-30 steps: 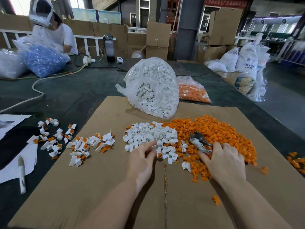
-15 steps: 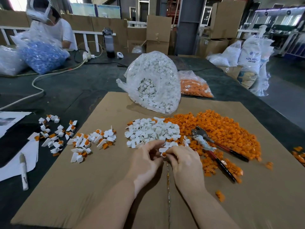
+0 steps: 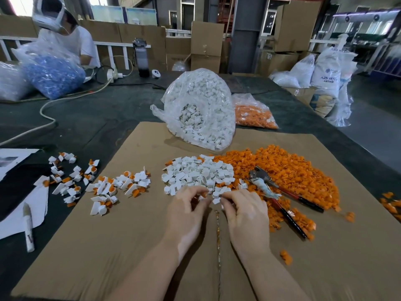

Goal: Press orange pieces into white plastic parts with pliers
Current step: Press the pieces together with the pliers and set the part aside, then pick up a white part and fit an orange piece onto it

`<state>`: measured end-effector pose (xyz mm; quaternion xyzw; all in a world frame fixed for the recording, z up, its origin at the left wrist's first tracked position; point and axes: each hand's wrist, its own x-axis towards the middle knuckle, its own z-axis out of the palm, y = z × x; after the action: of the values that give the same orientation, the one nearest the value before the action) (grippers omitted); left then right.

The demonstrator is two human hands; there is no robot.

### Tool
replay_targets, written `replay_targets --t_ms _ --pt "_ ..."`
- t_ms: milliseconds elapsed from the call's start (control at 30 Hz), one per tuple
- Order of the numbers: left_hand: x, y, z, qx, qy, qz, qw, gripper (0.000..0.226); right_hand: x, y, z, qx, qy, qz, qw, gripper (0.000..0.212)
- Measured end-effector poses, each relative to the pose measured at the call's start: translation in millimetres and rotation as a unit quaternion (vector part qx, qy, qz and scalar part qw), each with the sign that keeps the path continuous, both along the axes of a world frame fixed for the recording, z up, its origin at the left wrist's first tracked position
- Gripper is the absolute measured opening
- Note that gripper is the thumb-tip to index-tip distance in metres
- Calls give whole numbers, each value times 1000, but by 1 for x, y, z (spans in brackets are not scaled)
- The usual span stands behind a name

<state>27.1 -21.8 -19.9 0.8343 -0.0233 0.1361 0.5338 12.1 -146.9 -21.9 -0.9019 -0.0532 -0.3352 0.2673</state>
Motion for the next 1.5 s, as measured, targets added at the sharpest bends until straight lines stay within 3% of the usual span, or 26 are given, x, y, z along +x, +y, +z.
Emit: replay_targets --t_ms 100,167,333,600,800,967,1167,1367,1500 --pt "1 7 0 -73 -16 79 994 17 1 -1 -1 17 -12 -49 999 10" --pt "2 16 0 -76 -21 128 989 13 2 -1 -2 19 -15 -77 997 10" --pt "17 53 1 62 -5 241 969 15 2 -1 -4 11 -6 -135 991 13" --pt "24 73 2 186 44 294 936 24 2 0 -4 5 6 -172 985 19" --pt "18 58 1 227 -49 185 955 20 2 2 -3 10 25 -177 984 25" --pt "20 46 0 253 -33 91 963 17 1 2 -3 9 26 -175 984 27" --pt "17 31 5 114 -69 55 990 9 2 2 -4 6 32 -184 982 25" --pt "15 12 3 110 -49 -10 993 12 1 2 -3 -2 46 -233 971 15" --pt "12 10 3 47 -9 3 999 24 3 1 -6 -4 45 -182 982 11"
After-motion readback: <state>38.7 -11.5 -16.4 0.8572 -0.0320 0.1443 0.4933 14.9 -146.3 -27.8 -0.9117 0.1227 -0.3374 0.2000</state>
